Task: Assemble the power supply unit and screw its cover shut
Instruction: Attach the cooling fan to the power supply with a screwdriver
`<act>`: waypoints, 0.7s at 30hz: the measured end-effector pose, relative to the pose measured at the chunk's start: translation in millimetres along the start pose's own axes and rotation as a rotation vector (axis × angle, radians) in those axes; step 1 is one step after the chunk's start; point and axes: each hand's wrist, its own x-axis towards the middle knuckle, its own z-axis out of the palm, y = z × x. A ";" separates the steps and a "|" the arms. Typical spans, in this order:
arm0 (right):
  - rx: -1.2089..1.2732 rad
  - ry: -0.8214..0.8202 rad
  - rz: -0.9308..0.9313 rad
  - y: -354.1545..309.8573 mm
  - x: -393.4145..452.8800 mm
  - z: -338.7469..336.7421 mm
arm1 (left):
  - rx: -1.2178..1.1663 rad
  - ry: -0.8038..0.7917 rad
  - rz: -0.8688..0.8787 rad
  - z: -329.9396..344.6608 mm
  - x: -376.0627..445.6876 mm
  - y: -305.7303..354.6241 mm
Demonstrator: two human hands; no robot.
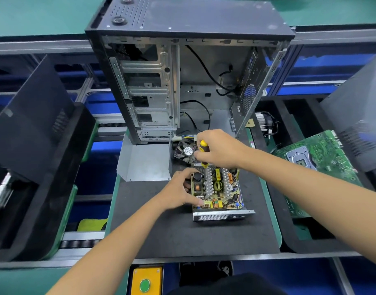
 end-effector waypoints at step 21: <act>0.058 -0.051 0.033 -1.3 2.8 2.9 | -0.638 0.024 -0.117 4.5 -6.7 7.7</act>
